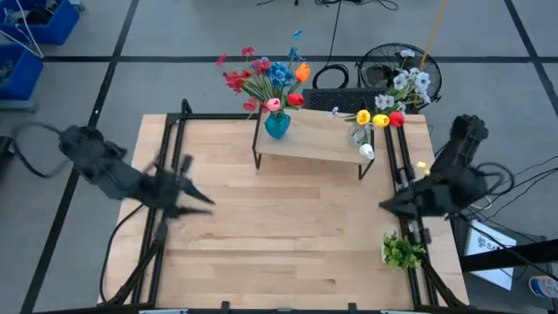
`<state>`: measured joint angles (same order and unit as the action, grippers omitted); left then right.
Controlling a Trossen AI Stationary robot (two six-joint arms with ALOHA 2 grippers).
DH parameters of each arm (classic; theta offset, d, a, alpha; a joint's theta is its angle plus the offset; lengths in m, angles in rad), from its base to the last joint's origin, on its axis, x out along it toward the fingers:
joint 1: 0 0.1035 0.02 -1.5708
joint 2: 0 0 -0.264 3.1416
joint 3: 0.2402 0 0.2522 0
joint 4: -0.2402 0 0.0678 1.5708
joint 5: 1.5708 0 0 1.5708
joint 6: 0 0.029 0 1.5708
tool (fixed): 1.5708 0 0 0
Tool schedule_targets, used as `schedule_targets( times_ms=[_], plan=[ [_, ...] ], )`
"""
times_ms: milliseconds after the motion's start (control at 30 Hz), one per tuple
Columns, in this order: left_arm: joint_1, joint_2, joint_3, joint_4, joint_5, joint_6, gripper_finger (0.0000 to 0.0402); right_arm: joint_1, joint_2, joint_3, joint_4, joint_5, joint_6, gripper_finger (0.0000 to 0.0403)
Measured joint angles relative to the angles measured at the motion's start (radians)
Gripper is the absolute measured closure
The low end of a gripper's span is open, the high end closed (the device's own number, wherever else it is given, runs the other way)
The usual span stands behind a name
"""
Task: Pick and place flowers into a vace then onto a shelf
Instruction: Return to Home Position
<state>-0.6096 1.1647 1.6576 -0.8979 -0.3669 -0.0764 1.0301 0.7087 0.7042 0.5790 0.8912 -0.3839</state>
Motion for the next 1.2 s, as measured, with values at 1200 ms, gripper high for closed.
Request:
schedule_targets(
  times_ms=[1200],
  plan=[
    [0.314, -0.892, -1.194, 1.063, 0.314, 0.067, 0.0305, -0.621, -0.248, -0.612, 0.309, -0.53, 0.265, 0.0403]
  ],
)
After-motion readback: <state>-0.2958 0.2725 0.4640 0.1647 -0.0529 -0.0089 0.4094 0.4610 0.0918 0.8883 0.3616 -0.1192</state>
